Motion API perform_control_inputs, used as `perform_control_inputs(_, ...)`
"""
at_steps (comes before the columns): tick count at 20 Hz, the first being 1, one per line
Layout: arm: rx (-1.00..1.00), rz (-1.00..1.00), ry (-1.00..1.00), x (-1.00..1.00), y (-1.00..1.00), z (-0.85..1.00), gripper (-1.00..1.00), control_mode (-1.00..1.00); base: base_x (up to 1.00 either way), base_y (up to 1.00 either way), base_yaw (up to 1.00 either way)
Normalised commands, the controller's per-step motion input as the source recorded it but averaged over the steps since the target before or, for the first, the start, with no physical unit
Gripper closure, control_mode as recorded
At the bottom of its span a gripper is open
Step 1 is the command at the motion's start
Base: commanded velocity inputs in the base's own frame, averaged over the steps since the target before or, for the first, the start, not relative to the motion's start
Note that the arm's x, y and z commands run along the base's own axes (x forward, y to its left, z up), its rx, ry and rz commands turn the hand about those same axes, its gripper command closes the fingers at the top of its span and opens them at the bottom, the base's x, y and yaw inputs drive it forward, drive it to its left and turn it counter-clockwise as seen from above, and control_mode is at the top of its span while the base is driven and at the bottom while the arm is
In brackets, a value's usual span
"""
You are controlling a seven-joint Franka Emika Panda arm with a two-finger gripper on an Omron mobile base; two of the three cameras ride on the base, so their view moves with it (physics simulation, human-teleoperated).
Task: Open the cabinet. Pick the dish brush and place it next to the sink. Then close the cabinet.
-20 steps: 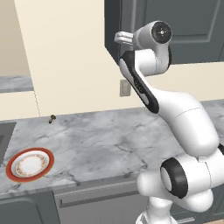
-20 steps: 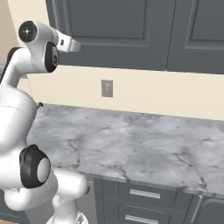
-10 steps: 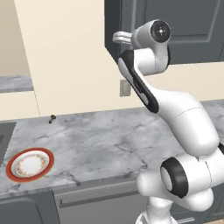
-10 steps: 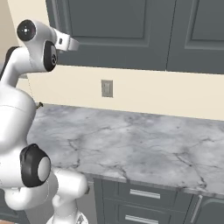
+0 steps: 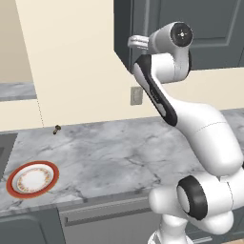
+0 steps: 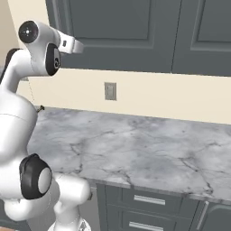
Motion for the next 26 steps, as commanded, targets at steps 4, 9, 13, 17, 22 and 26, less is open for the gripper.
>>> perform_control_inputs(4, 0.00, 0.00, -0.04, -0.74, -0.79, 0.00, 1.00, -1.00, 0.00, 0.00, 0.00)
perform_control_inputs(9, 0.00, 0.00, -0.02, -0.98, -0.61, 0.00, 1.00, -1.00, 0.00, 0.00, 0.00)
perform_control_inputs(13, 0.00, -0.05, 0.00, -1.00, -0.60, 0.00, 1.00, -1.00, 0.00, 0.00, 0.00)
perform_control_inputs(17, 0.00, -0.08, 0.00, -1.00, -0.62, 0.00, 1.00, -1.00, 0.00, 0.00, 0.00)
perform_control_inputs(22, 0.00, -0.09, 0.01, -1.00, -0.42, 0.00, -1.00, -1.00, 0.00, 0.00, 0.00)
perform_control_inputs(26, -0.09, -0.07, 0.00, -1.00, 0.36, 0.02, -1.00, -1.00, 0.00, 0.00, 0.00)
